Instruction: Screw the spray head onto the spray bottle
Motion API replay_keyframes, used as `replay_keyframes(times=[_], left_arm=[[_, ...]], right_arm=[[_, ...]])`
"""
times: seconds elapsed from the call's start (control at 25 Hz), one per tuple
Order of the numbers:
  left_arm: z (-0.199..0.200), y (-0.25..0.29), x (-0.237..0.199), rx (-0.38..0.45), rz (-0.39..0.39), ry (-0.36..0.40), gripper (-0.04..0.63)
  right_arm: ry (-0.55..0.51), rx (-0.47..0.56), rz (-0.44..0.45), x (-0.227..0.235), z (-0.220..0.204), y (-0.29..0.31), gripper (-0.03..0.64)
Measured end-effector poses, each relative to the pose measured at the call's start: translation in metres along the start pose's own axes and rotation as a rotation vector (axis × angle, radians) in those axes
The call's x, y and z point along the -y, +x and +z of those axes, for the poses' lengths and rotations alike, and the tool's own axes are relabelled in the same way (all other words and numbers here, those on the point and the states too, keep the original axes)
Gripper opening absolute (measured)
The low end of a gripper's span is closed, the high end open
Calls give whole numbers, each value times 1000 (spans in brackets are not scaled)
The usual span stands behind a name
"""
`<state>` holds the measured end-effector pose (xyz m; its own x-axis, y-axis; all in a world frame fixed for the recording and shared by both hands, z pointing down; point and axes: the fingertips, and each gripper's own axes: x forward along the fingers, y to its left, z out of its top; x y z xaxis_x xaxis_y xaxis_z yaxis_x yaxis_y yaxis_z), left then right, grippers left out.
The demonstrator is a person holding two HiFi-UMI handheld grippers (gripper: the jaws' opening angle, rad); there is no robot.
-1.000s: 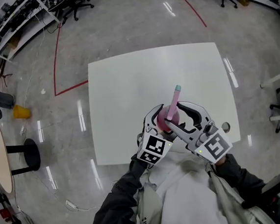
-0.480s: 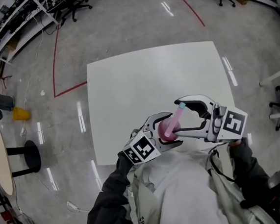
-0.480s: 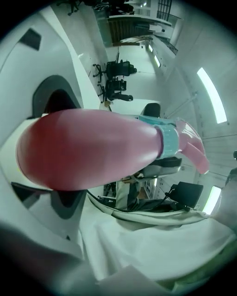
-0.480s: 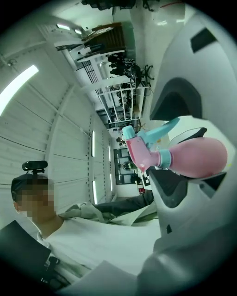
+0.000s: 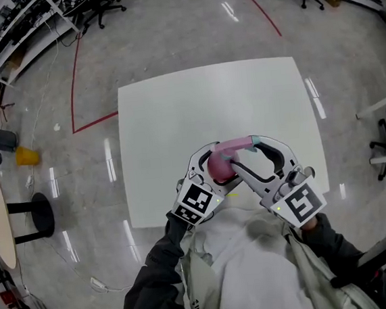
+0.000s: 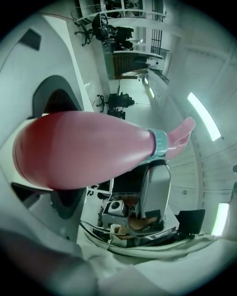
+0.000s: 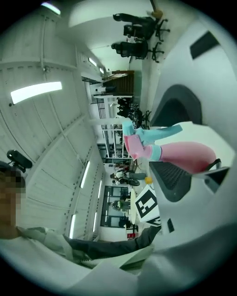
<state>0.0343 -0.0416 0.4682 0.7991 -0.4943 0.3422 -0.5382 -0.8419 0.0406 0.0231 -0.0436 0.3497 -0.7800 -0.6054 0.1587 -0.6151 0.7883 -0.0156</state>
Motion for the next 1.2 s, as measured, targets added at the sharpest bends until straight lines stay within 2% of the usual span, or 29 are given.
replay_keyframes(times=[0.12,0.2,0.28,0.4,0.48,0.64,0.72,0.92,1.08,1.2], left_arm=[[6,-4,6,41,-48,17,449],[8,-7,12,52,-85,40,449],[7,-7,16,38,-108,66,449],[-2,-2,9,-12,-61,68,449],[-4,0,0,-36,-10,38,449],[-8,1,-10,-65,55,-1,448],[-6,3,-9,-49,51,-9,448],[7,-2,6,35,-53,-12,448],[1,0,1,-15,-3,6,448],[-4,3,-5,-61,39,-24,448]], right_arm=[[1,58,90,-2,6,-7,217],[-1,44,172,-3,3,-12,255],[-9,35,238,-8,4,-13,256],[-37,36,231,-16,9,-9,252],[-4,20,220,-23,4,-8,252],[76,58,243,-38,6,-4,252],[86,44,272,-43,4,-7,252],[46,68,341,-30,8,-25,255],[-45,27,370,-32,9,-26,250],[-15,31,454,-58,13,-29,247]])
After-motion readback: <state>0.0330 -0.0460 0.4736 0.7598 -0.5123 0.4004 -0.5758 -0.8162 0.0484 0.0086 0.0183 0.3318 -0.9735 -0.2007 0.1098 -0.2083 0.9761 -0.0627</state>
